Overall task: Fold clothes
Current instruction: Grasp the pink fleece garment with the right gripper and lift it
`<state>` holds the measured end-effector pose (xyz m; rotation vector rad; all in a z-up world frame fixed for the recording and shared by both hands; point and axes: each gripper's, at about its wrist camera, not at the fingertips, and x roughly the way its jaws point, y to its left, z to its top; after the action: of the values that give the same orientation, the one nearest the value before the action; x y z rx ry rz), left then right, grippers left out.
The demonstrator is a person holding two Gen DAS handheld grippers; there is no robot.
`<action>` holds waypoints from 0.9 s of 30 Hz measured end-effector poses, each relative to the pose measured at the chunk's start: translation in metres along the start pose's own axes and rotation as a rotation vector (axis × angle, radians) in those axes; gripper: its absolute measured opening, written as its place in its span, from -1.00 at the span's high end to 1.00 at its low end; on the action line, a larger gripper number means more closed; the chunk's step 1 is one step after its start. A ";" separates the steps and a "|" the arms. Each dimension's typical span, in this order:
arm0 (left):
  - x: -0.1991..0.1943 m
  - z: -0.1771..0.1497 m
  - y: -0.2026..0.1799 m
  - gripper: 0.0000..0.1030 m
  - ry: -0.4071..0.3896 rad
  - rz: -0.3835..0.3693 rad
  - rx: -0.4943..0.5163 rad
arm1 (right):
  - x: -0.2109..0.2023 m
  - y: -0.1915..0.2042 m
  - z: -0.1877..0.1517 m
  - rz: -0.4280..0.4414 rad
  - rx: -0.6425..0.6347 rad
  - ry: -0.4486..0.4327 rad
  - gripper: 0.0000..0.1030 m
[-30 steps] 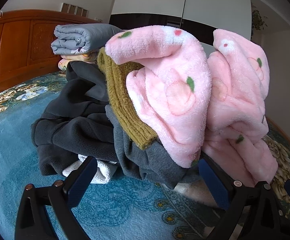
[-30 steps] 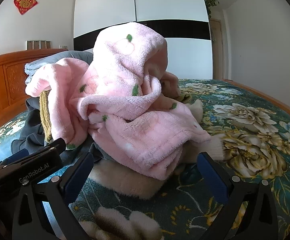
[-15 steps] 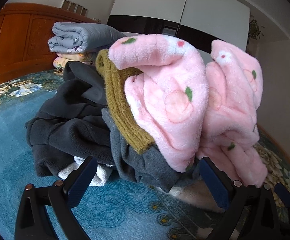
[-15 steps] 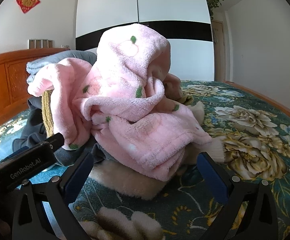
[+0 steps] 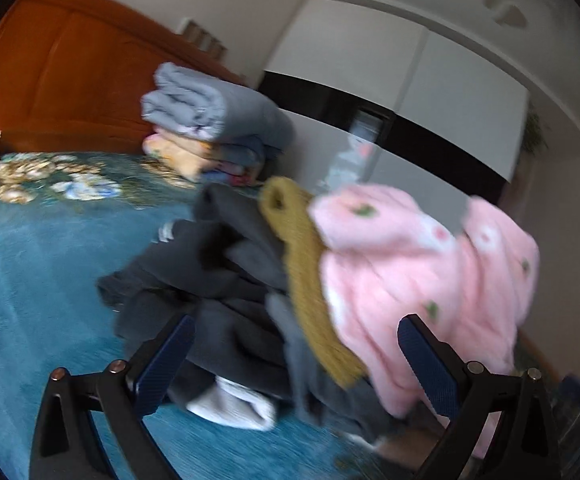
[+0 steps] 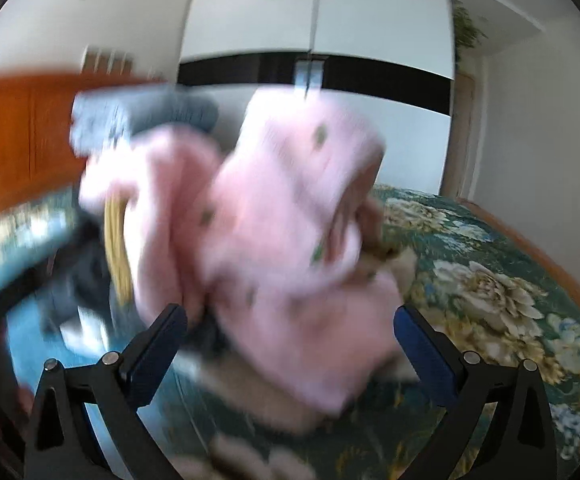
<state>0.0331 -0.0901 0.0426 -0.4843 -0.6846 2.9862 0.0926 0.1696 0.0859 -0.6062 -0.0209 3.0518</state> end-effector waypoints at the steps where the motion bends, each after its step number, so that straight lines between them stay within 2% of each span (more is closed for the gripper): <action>1: 0.001 0.001 0.006 -1.00 0.002 0.010 -0.019 | 0.005 -0.005 0.014 0.030 0.034 -0.009 -1.00; 4: 0.007 0.000 0.015 -1.00 0.031 0.008 -0.047 | 0.036 -0.021 0.050 0.073 0.136 0.015 -1.00; 6: 0.008 -0.001 0.014 -1.00 0.038 0.002 -0.041 | 0.060 -0.026 0.065 0.056 0.173 0.062 -1.00; 8: 0.008 -0.001 0.011 -1.00 0.039 -0.007 -0.026 | 0.076 -0.023 0.073 0.077 0.195 0.103 -1.00; 10: 0.008 -0.001 0.007 -1.00 0.036 -0.016 -0.009 | 0.087 -0.014 0.079 0.083 0.167 0.139 -1.00; 13: 0.007 -0.002 0.003 -1.00 0.038 -0.028 0.008 | 0.102 -0.002 0.083 0.047 0.107 0.204 -0.97; 15: 0.008 -0.002 0.002 -1.00 0.045 -0.039 0.015 | 0.107 -0.002 0.083 0.043 0.125 0.248 -0.49; 16: 0.009 -0.003 0.001 -1.00 0.048 -0.045 0.018 | 0.107 -0.006 0.083 0.037 0.151 0.276 0.30; 17: 0.009 -0.003 0.000 -1.00 0.050 -0.053 0.022 | 0.104 -0.010 0.082 0.031 0.178 0.291 0.74; 20: 0.009 -0.003 -0.002 -1.00 0.051 -0.066 0.034 | 0.062 -0.030 0.093 0.055 0.254 0.221 0.74; 24: 0.001 0.000 -0.003 -1.00 0.029 -0.094 0.028 | -0.033 -0.063 0.112 0.098 0.266 0.082 0.75; 27: -0.013 0.004 -0.006 -1.00 0.012 -0.130 0.043 | -0.119 -0.095 0.123 0.091 0.256 -0.036 0.75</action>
<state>0.0445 -0.0877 0.0521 -0.4366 -0.6233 2.8679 0.1586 0.2601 0.2466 -0.5475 0.4008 3.0772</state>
